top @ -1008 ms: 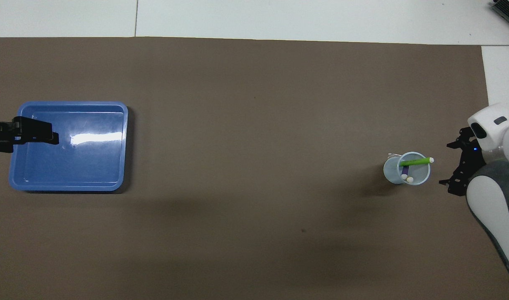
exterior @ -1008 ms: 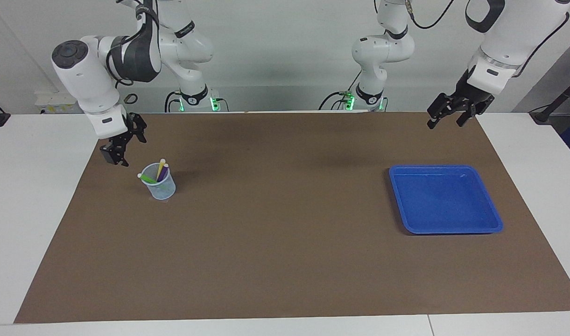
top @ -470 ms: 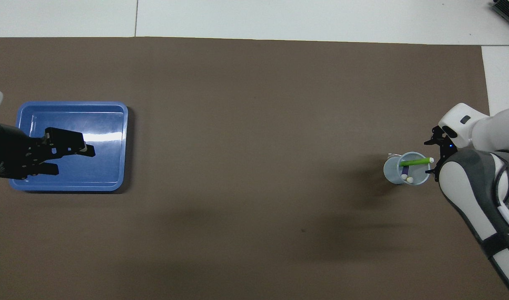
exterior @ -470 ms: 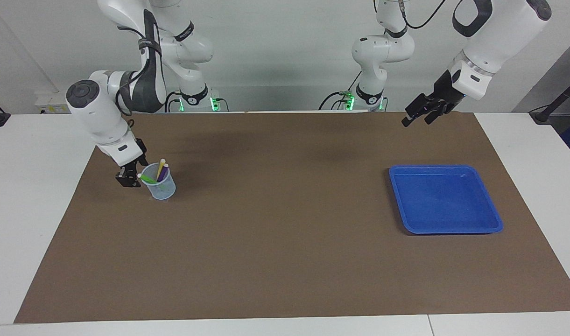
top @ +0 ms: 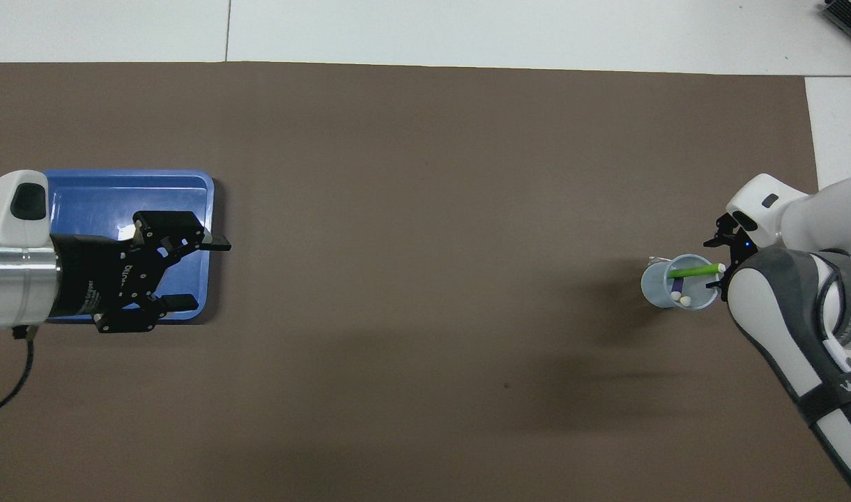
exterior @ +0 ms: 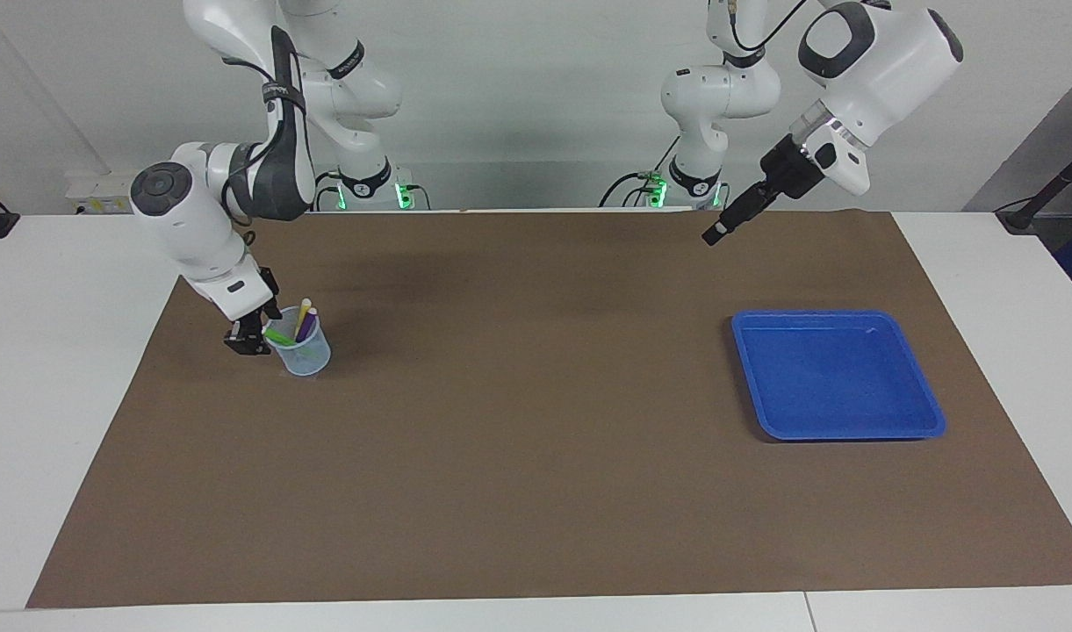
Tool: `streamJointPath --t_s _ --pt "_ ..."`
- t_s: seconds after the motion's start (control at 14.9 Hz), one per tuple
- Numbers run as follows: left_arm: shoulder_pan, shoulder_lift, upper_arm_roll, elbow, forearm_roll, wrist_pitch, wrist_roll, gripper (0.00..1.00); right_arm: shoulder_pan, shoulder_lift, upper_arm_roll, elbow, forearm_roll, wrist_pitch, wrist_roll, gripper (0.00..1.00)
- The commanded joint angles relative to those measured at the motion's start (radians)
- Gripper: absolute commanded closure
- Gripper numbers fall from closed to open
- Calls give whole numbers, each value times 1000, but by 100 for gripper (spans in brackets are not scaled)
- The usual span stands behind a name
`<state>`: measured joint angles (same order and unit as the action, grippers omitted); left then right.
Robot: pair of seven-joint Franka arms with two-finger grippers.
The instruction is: Right arm passes pens to left for tray arrangement
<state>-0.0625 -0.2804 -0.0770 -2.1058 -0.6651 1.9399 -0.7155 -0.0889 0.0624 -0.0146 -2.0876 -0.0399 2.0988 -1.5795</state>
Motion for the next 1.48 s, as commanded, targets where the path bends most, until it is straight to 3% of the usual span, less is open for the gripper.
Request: streamJointPath --t_s 0.0,0.47,0.74,1.14,1.28,1.41 --pt "-56 -74 10 -114 -117 88 -100 6 -8 -6 2 -11 -11 9 -27 37" --pt "-105 -112 11 -172 -148 80 -114 0 -11 -12 2 -26 -14 12 -30 37" --pt "-105 -111 11 -180 -230 93 -246 0 -12 -12 2 -29 -14 12 -31 39" --pt "-112 -115 10 -215 -287 140 -298 0 -23 -12 2 -31 -15 24 -34 62" --pt "-163 -114 10 -220 -288 168 -294 0 -23 -12 2 -31 -15 27 -34 70" --pt "-232 -106 10 -232 -289 233 -294 0 -23 -10 2 -31 -15 27 -28 72"
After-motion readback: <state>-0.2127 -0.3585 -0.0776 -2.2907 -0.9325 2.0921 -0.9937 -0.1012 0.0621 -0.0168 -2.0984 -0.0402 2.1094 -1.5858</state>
